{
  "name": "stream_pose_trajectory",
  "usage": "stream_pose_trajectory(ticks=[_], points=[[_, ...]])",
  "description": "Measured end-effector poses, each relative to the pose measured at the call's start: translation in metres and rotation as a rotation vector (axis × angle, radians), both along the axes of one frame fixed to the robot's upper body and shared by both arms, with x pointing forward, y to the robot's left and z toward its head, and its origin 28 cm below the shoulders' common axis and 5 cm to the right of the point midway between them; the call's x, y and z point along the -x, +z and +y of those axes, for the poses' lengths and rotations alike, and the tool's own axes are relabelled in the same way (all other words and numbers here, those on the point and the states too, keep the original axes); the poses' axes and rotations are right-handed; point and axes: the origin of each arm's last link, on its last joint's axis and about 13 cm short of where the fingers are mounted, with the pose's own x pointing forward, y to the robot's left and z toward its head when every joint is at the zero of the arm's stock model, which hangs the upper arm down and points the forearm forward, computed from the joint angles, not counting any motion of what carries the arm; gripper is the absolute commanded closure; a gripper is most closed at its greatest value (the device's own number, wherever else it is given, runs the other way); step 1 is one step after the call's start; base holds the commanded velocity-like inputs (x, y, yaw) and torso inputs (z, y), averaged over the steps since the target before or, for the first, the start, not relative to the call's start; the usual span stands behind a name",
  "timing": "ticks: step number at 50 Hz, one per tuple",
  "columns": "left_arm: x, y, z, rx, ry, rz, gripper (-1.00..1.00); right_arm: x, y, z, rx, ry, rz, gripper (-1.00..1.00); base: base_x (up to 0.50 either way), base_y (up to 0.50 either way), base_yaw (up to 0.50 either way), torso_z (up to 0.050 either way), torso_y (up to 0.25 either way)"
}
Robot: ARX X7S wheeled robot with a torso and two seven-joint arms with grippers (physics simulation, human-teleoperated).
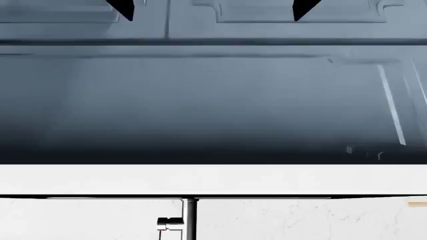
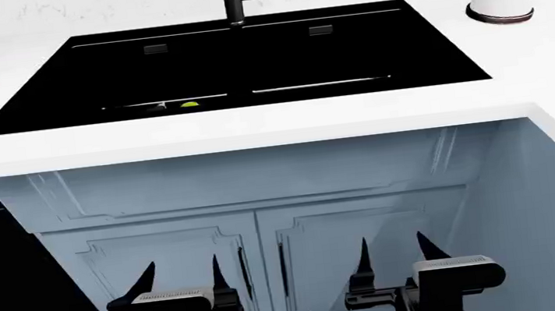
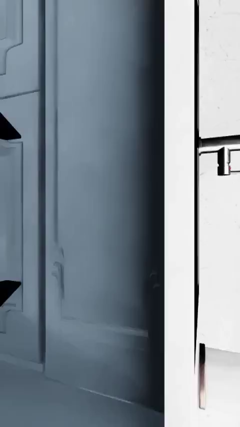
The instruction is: Pick the vegetables from the sink and place them on the cutting board.
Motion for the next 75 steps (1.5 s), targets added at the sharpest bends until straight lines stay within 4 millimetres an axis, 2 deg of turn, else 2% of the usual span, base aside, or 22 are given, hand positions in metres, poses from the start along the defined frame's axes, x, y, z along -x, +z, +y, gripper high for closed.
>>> stream_pose_trajectory(ticks=[11,16,21,27,31,36,41,53,75], points=[[0.005,-0.001,0.000,-0.039,-0.012,-0.004,-1.00,0.001,0.001,0.000,-0.020,0.013,0.000,-1.00,0.00,0.00,0.00,0.011,0.000],[0.004,0.007,0.001,-0.060,-0.021,-0.030,-1.00,0.001,0.009,-0.002,-0.029,0.015,-0.012,-1.00,0.00,0.00,0.00,0.050,0.000],[-0.004,0.034,0.003,-0.080,-0.034,-0.098,-1.00,-0.004,0.042,-0.007,-0.028,0.014,-0.068,-1.00,0.00,0.00,0.00,0.050,0.000],[-0.016,0.084,0.006,-0.073,-0.038,-0.203,-1.00,-0.009,0.095,-0.011,-0.013,0.028,-0.170,-1.00,0.00,0.00,0.00,0.050,0.000],[-0.018,0.117,0.009,-0.059,-0.034,-0.275,-1.00,-0.006,0.123,-0.011,-0.005,0.045,-0.229,-1.00,0.00,0.00,0.00,0.050,0.000],[-0.013,0.142,0.012,-0.068,-0.033,-0.344,-1.00,0.004,0.149,-0.013,0.005,0.063,-0.289,-1.00,0.00,0.00,0.00,0.050,0.000],[-0.007,0.158,0.014,-0.083,-0.034,-0.395,-1.00,0.015,0.165,-0.015,0.012,0.070,-0.330,-1.00,0.00,0.00,0.00,0.050,0.000],[0.006,0.175,0.014,-0.136,-0.040,-0.470,-1.00,0.030,0.180,-0.013,0.053,0.105,-0.376,-1.00,0.00,0.33,0.00,0.029,0.000],[0.014,0.183,0.013,-0.203,-0.007,-0.511,-1.00,0.039,0.184,-0.008,0.120,0.145,-0.404,-1.00,0.13,0.50,0.00,0.000,0.000]])
